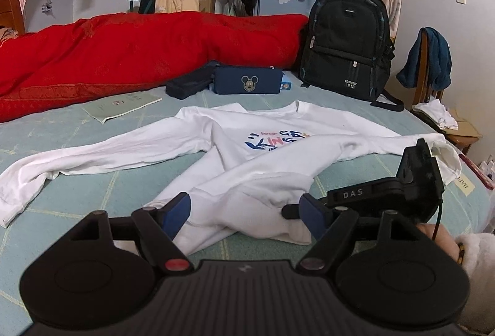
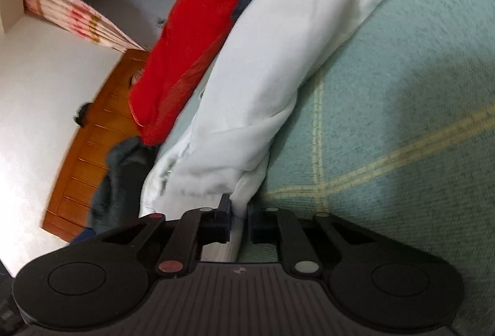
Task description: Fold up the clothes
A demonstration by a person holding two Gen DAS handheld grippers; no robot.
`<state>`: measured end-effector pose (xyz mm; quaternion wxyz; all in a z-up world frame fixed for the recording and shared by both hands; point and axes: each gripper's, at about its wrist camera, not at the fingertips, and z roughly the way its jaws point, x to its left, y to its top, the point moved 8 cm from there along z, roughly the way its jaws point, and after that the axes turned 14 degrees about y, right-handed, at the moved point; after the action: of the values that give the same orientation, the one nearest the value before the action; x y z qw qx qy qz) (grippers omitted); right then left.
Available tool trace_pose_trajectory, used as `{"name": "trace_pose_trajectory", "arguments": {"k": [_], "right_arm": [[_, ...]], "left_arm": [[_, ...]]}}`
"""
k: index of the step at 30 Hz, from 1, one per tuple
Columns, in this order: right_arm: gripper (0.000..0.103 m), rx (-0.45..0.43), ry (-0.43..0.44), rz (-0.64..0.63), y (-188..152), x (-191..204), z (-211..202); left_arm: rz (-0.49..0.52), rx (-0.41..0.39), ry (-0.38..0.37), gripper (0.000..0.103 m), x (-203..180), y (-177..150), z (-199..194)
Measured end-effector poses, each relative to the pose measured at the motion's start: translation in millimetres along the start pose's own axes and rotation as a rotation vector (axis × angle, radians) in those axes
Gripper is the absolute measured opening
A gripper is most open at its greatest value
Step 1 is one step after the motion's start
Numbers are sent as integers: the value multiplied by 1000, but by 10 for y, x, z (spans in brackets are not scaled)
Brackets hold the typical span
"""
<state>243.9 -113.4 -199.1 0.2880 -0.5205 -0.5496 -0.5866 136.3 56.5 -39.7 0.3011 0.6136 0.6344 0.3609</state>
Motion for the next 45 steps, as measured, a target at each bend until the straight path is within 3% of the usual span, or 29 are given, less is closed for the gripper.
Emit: {"name": "trace_pose_trajectory", "arguments": {"k": [5,12,19,29,39,43,45], "right_arm": [[23,11,-53,-28,-48,116,45],[15,15,-83,-75,0,218,-32],[14,-21,-110,-173,-82,619,-680],[13,-137,-184,-255,-324,992,-1601],[13,-221,-310,-198,-534,841,-2315],[19,-149,-379,-106,-602,554,-2367],[22,-168,-447,-121,-533,488,-2453]], "left_arm": [[-7,-5,7,78,23,-7,-40],[-8,-16,8,77,2,-7,-119],[7,-17,-17,77,-125,-40,-191],[66,-28,-73,77,-440,-151,-423],[105,-26,-112,77,-671,-196,-498],[120,-25,-127,78,-763,-214,-528],[122,-22,-121,78,-750,-216,-517]]}}
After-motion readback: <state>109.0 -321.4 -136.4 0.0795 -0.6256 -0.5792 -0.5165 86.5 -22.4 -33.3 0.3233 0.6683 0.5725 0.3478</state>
